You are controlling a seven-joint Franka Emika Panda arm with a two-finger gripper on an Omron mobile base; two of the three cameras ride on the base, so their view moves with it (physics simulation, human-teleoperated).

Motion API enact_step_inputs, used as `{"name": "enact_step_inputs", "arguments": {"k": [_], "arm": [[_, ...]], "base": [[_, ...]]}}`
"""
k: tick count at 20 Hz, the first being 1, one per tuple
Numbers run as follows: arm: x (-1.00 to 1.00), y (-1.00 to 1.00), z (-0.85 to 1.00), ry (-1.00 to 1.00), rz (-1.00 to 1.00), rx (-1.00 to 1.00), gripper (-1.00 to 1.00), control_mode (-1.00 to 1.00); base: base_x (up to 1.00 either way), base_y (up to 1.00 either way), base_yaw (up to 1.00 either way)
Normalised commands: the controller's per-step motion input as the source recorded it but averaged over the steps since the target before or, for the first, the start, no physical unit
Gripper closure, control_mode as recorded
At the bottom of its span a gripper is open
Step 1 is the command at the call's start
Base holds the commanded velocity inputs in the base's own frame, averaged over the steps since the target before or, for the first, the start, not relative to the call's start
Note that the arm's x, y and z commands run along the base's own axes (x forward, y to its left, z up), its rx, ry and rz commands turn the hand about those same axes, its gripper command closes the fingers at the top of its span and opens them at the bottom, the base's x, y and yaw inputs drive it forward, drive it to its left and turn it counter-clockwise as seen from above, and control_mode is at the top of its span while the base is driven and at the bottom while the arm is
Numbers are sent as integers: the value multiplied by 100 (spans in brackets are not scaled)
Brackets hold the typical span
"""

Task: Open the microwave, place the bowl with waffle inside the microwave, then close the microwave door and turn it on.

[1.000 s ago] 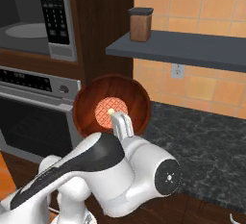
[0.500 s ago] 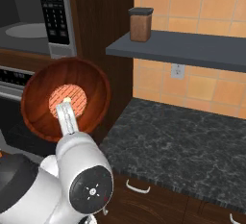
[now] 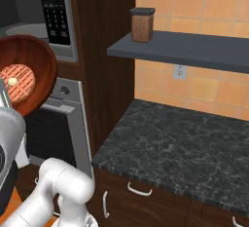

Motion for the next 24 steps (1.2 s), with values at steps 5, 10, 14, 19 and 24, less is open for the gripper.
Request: {"name": "enact_step_inputs", "arguments": {"k": [5,10,14,19,24], "arm": [[22,100,18,3,-3,-2,100,-100],[6,51,5,-2,-4,-3,100,-100],[43,70,35,0,-6,0,100,-100],[53,68,16,0,-15,0,100,-100],[35,46,6,0,-19,0,100,-100]], "base": [[0,0,0],[0,0,0],[0,0,0],[0,0,0],[0,0,0]]}}
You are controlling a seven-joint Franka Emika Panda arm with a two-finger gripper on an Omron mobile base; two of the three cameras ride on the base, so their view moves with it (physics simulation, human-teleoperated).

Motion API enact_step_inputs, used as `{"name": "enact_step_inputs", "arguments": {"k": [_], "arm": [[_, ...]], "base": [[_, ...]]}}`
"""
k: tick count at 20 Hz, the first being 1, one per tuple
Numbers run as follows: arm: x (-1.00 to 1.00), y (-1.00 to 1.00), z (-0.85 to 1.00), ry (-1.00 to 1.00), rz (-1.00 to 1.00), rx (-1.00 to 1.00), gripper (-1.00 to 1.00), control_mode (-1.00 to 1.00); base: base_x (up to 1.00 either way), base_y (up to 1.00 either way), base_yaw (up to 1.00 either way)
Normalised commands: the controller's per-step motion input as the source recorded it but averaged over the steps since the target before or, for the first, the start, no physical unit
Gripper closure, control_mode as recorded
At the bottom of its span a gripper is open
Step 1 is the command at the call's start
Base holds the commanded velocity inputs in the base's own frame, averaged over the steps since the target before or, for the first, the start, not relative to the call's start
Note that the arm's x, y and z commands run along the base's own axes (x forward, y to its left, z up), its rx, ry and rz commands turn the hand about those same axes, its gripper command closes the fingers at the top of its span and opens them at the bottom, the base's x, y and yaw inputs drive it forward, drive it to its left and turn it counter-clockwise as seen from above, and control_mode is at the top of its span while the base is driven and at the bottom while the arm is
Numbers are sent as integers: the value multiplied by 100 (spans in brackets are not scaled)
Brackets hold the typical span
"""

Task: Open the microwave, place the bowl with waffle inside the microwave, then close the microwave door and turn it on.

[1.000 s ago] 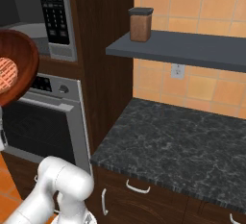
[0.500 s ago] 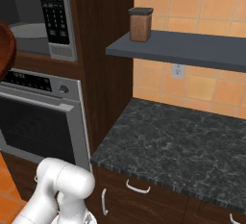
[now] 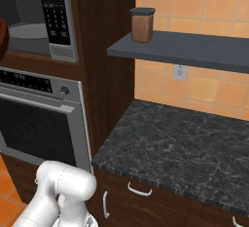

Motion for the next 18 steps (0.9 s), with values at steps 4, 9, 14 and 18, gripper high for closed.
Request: {"name": "enact_step_inputs", "arguments": {"k": [4,9,14,18], "arm": [[51,14,16,2,-9,0,100,-100],[73,5,6,5,0,3,100,-100],[78,37,4,6,0,1,100,-100],[63,57,9,7,0,0,100,-100]], "base": [[0,0,0],[0,0,0],[0,0,0],[0,0,0]]}}
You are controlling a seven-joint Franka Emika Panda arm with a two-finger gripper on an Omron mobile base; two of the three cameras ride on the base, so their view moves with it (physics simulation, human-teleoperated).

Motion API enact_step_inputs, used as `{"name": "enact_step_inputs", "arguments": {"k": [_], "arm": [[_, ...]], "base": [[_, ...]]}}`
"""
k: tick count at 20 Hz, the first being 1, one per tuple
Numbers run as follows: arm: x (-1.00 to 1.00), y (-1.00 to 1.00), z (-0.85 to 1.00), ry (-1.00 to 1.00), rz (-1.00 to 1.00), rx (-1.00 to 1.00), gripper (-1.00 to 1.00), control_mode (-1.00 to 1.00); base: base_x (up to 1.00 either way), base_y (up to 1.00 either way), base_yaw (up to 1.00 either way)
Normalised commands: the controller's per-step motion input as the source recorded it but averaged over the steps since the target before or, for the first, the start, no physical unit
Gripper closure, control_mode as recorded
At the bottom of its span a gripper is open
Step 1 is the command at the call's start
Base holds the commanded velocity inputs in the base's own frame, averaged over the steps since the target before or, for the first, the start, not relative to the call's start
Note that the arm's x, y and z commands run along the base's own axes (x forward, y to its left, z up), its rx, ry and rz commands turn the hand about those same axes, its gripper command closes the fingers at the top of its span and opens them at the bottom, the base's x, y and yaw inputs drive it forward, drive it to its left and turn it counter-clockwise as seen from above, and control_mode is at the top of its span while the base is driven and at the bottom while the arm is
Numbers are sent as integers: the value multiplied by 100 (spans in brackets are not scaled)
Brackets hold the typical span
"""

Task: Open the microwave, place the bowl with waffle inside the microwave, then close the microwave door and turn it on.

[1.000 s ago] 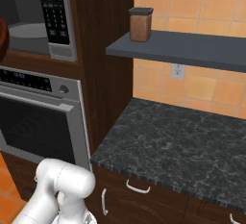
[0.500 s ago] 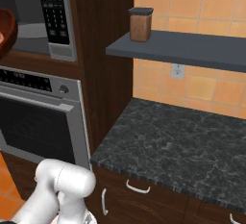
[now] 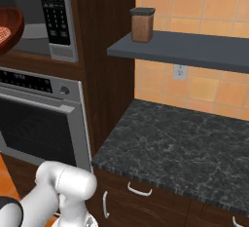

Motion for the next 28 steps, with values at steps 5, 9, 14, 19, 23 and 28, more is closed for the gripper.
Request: {"name": "enact_step_inputs", "arguments": {"k": [5,9,14,19,23,28], "arm": [[45,24,26,1,-1,0,100,-100],[49,0,31,0,-1,0,100,-100],[50,0,19,0,0,0,100,-100],[39,-1,3,1,-4,0,100,-100],[46,-1,0,7,-6,0,100,-100],[33,-1,-2,6,-4,0,100,-100]], "base": [[0,0,0],[0,0,0],[0,0,0],[0,0,0],[0,0,0],[0,0,0]]}}
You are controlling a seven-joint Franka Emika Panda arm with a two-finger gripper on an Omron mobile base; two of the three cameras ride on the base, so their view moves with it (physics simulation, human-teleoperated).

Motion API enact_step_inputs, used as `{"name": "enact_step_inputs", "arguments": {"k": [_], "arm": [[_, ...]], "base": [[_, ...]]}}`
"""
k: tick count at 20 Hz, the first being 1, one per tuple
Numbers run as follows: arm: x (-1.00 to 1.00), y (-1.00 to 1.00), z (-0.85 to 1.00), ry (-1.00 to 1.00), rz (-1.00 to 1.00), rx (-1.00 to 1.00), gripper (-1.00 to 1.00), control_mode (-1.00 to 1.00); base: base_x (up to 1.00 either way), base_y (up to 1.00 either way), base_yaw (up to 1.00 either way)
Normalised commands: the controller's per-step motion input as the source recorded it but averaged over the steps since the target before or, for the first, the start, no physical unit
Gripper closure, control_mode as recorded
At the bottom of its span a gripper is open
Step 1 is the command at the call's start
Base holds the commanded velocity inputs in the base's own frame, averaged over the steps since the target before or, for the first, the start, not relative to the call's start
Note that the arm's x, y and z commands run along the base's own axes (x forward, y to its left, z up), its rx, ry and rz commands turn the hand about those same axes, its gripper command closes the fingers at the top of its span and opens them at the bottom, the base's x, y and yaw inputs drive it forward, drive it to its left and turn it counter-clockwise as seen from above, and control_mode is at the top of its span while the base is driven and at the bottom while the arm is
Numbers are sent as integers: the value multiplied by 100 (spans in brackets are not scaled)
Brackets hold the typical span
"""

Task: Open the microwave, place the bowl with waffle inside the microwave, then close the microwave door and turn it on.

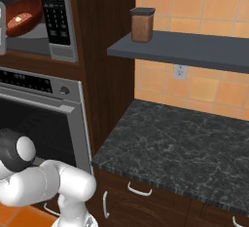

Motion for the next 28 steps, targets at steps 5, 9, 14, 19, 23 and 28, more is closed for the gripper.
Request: {"name": "enact_step_inputs", "arguments": {"k": [5,9,14,19,23,28], "arm": [[30,-4,-11,10,-3,0,100,-100],[33,-3,-17,10,-1,0,100,-100],[36,0,-6,0,0,0,100,-100],[34,0,-7,0,0,0,100,-100],[36,9,-5,2,0,0,100,-100],[33,12,-11,6,0,0,100,-100]], "base": [[0,0,0],[0,0,0],[0,0,0],[0,0,0],[0,0,0],[0,0,0]]}}
